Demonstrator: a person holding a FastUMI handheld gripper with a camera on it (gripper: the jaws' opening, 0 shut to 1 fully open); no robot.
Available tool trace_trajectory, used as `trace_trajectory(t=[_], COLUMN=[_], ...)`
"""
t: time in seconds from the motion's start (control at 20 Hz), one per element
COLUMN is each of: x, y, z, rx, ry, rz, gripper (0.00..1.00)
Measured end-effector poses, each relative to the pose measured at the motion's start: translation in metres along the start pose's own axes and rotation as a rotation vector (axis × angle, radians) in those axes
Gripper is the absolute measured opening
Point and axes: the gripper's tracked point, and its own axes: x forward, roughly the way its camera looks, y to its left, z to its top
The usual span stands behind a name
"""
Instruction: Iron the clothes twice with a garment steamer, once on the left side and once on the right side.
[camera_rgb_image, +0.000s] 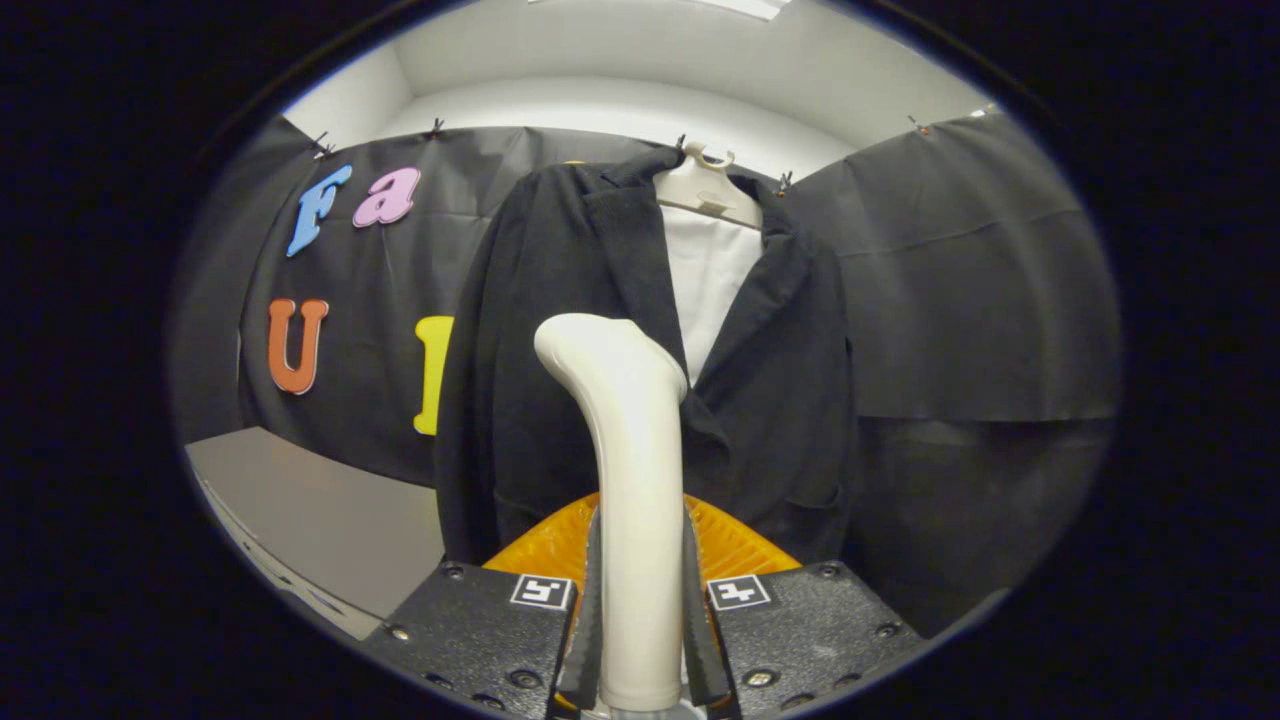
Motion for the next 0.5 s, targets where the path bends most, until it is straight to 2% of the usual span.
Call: trace_trajectory(t=[0.5], x=[-0.010], y=[0.000], z=[-0.066], rx=[-0.041], ry=[0.116], rz=[-0.017], gripper=[0.36])
